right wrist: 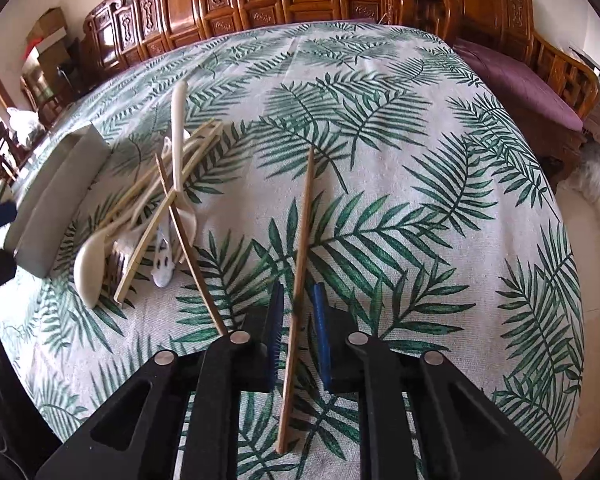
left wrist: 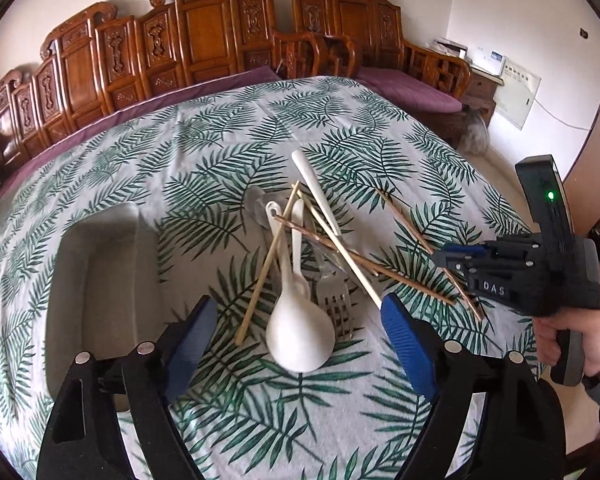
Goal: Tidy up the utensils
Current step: 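Reach into the utensil pile and grasp a wooden chopstick with the right tool, then drop a chopstick into the grey tray with the left tool while the right tool holds one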
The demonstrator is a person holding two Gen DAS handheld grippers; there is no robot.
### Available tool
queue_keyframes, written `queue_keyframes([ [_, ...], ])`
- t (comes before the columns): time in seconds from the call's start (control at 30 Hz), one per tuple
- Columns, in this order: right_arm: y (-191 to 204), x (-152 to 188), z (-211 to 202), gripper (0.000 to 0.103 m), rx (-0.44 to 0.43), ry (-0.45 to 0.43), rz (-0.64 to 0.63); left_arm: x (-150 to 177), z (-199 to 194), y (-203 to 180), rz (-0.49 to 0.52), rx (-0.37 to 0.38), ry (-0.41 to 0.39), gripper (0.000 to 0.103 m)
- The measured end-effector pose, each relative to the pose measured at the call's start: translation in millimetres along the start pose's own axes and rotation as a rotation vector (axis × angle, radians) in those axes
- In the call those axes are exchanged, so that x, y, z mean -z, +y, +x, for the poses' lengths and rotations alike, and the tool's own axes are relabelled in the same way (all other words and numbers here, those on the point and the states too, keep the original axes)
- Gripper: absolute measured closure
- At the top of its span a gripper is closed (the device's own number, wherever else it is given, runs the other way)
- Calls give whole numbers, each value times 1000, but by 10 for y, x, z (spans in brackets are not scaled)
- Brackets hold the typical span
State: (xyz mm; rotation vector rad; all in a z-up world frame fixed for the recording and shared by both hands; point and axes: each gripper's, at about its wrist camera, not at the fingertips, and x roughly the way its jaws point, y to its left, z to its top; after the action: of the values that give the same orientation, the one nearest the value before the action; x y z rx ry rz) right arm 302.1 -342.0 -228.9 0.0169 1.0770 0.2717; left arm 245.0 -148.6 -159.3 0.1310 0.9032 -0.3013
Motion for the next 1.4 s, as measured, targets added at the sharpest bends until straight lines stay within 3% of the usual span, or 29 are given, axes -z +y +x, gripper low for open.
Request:
queue_keyframes([
  [0.17,-52,0,4,91,-9,11,2,-146,209,-98,-11,32,27,31],
  [0.27,-50,5,4,97,2,13,-3,-203,343,-107,-29,50,54,39],
  [0.47,-44,8,-5,97,16,21,-11,-270,620,-96,-76,100,113,54],
  [0.57,-79,-6,-49,97,11,9,5,-301,722,-102,-93,126,140,67],
  [0.63,-108,-19,-90,97,12,-5,12,-325,770,-127,-95,147,153,69],
  [0.93,-212,-10,-106,97,-3,-4,48,-365,1014,-284,-65,103,225,81],
  [1.2,-174,-27,-113,97,-15,-7,45,-364,1104,-288,-59,54,255,99],
  [1.4,-138,-41,-137,97,-18,-13,38,-358,977,-215,-80,54,220,99],
])
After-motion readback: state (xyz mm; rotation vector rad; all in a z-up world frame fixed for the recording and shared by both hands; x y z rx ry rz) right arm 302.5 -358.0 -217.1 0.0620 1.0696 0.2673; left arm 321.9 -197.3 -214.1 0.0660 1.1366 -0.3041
